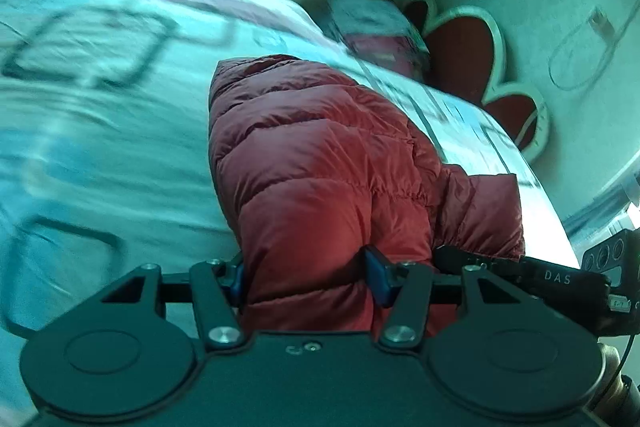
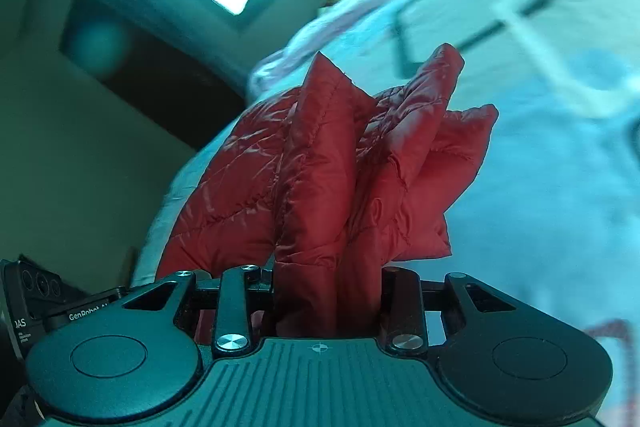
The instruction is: Fold large clothes
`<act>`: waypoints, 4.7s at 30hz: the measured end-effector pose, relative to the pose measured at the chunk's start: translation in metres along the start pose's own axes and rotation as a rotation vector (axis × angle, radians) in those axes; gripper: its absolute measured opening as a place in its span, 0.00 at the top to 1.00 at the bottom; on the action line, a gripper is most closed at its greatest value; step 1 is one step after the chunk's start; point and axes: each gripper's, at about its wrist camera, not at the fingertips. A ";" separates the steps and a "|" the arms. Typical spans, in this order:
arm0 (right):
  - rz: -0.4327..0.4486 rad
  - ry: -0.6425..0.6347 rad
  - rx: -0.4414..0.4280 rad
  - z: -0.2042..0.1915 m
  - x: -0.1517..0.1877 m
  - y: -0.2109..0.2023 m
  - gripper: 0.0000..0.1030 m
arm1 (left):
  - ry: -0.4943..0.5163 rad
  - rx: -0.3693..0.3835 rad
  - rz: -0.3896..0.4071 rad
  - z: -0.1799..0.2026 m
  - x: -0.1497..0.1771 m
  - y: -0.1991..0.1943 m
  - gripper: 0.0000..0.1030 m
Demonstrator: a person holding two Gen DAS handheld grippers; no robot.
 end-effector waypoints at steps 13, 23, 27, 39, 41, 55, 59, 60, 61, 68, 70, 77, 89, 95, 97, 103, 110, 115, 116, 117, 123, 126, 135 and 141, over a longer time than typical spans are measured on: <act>0.006 -0.075 -0.052 -0.170 0.048 0.191 0.66 | 0.014 -0.073 0.108 -0.201 -0.067 -0.088 0.48; -0.023 -0.046 -0.030 -0.210 0.067 0.309 0.66 | 0.095 -0.161 0.135 -0.294 -0.092 -0.077 0.47; -0.059 -0.038 0.043 -0.197 0.069 0.346 0.64 | 0.119 -0.216 0.118 -0.313 -0.084 -0.056 0.46; 0.080 -0.200 0.342 -0.229 0.064 0.333 0.40 | 0.111 -0.258 0.127 -0.323 -0.079 -0.064 0.32; 0.112 -0.259 0.374 -0.240 0.067 0.326 0.40 | 0.129 -0.271 0.148 -0.321 -0.077 -0.073 0.32; 0.023 -0.557 0.377 -0.291 0.159 0.313 0.66 | 0.097 -0.238 0.122 -0.319 -0.029 -0.114 0.36; -0.024 -0.511 0.428 -0.270 0.162 0.335 0.66 | 0.071 -0.219 0.093 -0.326 -0.028 -0.106 0.36; -0.029 -0.494 0.430 -0.268 0.161 0.338 0.66 | 0.066 -0.217 0.091 -0.326 -0.030 -0.107 0.36; -0.028 -0.483 0.434 -0.270 0.161 0.338 0.66 | 0.064 -0.215 0.090 -0.326 -0.031 -0.108 0.39; 0.014 -0.530 0.485 -0.284 0.171 0.333 0.65 | 0.054 -0.212 0.081 -0.323 -0.035 -0.115 0.21; -0.006 -0.527 0.500 -0.281 0.172 0.341 0.65 | 0.053 -0.224 0.076 -0.320 -0.035 -0.114 0.17; -0.046 -0.540 0.520 -0.286 0.165 0.359 0.65 | 0.034 -0.290 0.085 -0.309 -0.040 -0.123 0.00; -0.042 -0.565 0.485 -0.289 0.160 0.340 0.64 | 0.078 -0.462 0.027 -0.285 -0.044 -0.122 0.00; 0.079 -0.517 0.476 -0.292 0.132 0.334 0.64 | 0.077 -0.499 0.109 -0.282 -0.059 -0.120 0.00; 0.075 -0.520 0.501 -0.290 0.126 0.347 0.64 | 0.081 -0.491 0.092 -0.282 -0.065 -0.110 0.00; 0.029 -0.547 0.566 -0.280 0.120 0.379 0.64 | 0.055 -0.441 0.024 -0.294 -0.066 -0.083 0.08; 0.065 -0.514 0.509 -0.284 0.120 0.351 0.64 | 0.038 -0.419 0.065 -0.295 -0.065 -0.093 0.16; 0.079 -0.520 0.462 -0.293 0.139 0.313 0.64 | 0.028 -0.463 0.095 -0.284 -0.058 -0.118 0.00; 0.081 -0.517 0.453 -0.296 0.143 0.305 0.64 | 0.013 -0.471 0.098 -0.282 -0.055 -0.126 0.00; 0.081 -0.515 0.442 -0.299 0.149 0.297 0.64 | -0.006 -0.483 0.100 -0.280 -0.052 -0.133 0.00; 0.089 -0.558 0.373 -0.315 0.189 0.245 0.64 | -0.006 -0.538 0.054 -0.252 -0.018 -0.171 0.00; 0.106 -0.578 0.341 -0.321 0.212 0.214 0.64 | -0.003 -0.531 0.086 -0.232 0.008 -0.195 0.00; 0.147 -0.617 0.298 -0.338 0.276 0.116 0.64 | 0.038 -0.536 0.120 -0.167 0.074 -0.265 0.00; 0.231 -0.630 0.289 -0.354 0.304 0.058 0.23 | 0.060 -0.544 0.149 -0.137 0.103 -0.301 0.00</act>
Point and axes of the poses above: each gripper's, at about its wrist camera, not at the fingertips, and y roughly the way its jaws point, z to its right, x to its underside
